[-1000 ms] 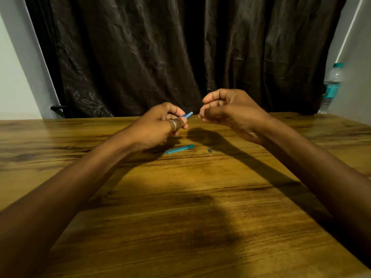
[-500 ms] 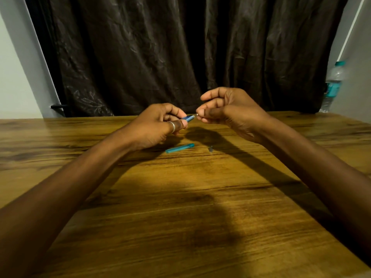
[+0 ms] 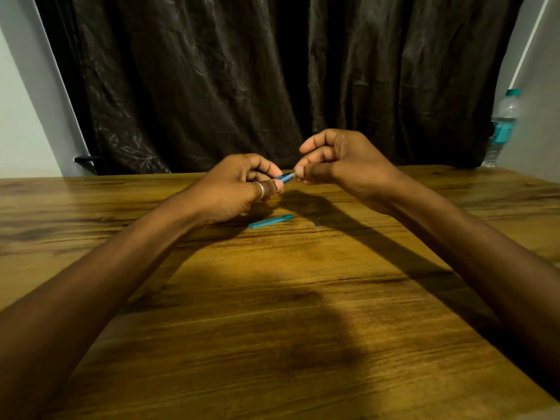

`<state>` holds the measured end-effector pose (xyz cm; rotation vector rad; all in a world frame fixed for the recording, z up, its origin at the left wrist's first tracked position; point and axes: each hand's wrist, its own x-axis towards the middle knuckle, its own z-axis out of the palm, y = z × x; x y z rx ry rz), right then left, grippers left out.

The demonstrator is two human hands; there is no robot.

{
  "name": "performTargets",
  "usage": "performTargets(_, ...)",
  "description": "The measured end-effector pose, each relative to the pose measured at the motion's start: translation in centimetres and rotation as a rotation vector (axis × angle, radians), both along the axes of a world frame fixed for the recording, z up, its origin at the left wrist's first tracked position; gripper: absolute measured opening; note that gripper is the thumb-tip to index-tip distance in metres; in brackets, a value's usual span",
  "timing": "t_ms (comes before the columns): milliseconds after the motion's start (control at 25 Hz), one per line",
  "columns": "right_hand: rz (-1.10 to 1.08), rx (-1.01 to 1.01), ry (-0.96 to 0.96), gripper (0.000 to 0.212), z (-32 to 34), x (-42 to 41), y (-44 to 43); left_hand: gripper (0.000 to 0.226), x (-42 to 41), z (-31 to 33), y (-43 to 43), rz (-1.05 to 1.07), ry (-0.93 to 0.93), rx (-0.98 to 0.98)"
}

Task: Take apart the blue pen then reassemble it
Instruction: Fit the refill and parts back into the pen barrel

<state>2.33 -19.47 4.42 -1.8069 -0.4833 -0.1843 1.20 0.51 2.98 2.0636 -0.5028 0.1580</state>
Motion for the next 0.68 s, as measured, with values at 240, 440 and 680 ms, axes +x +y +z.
performTargets(240,-0.06,-0.177,-0.087,0.034,-0.02,-0.19,0.06,0.023,0.04,-0.12,0.16,0.007,0.031,0.033)
performTargets(440,-0.062,-0.235,-0.101,0.032,-0.12,-0.32,0.26,0.025,0.1,-0.11,0.17,-0.003,0.017,0.055)
performTargets(680,-0.036,-0.24,-0.054,0.032,-0.1,-0.41,0.29,0.023,0.43,-0.35,0.43,-0.024,0.028,0.06)
